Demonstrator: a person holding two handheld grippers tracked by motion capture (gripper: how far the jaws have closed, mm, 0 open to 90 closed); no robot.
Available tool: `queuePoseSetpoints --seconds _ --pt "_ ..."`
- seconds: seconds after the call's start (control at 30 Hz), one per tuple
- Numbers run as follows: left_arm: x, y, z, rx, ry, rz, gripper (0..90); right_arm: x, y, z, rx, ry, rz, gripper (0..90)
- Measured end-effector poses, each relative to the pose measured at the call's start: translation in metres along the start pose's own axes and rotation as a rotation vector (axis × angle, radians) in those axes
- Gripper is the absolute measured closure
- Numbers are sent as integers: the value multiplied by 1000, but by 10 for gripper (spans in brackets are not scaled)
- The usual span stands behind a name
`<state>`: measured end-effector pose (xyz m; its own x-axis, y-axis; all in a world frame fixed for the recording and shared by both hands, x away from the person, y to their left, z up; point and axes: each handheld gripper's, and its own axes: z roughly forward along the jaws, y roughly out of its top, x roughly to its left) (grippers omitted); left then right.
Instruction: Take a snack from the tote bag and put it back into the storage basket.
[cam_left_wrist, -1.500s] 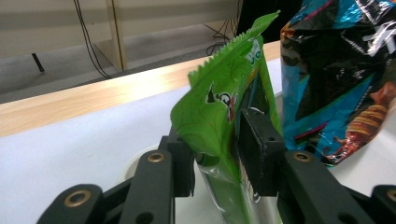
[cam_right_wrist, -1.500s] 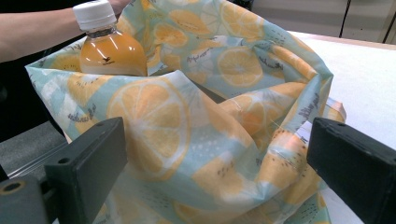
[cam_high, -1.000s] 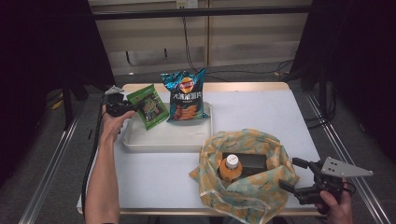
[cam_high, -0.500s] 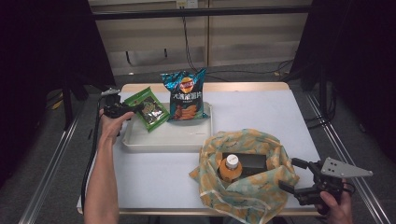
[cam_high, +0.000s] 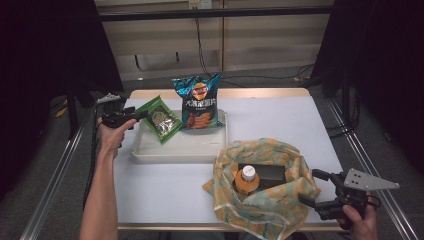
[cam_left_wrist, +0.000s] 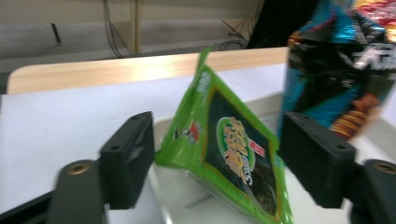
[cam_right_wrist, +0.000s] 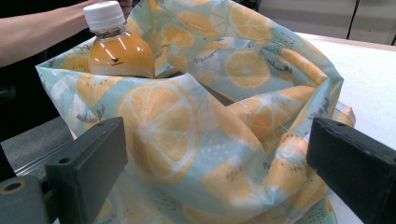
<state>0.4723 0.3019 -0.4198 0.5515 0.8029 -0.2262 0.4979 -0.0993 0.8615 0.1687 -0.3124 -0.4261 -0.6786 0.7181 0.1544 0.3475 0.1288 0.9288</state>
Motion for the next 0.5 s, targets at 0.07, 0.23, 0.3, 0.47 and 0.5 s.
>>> queuePoseSetpoints --seconds 0.07,0.23,0.3,0.47,0.5 --pt "-5 2 -5 -9 15 11 301 0 0 0 -2 1 1 47" --pt "-10 5 -12 -16 -12 20 397 1 0 0 0 4 -4 47" --pt "-16 3 -11 -8 -67 26 504 1 1 0 0 5 -5 47" --pt "-40 -10 5 63 -167 81 813 0 1 1 -1 3 -2 47" --pt "-40 -10 5 63 -167 81 873 0 1 1 -1 3 -2 47"
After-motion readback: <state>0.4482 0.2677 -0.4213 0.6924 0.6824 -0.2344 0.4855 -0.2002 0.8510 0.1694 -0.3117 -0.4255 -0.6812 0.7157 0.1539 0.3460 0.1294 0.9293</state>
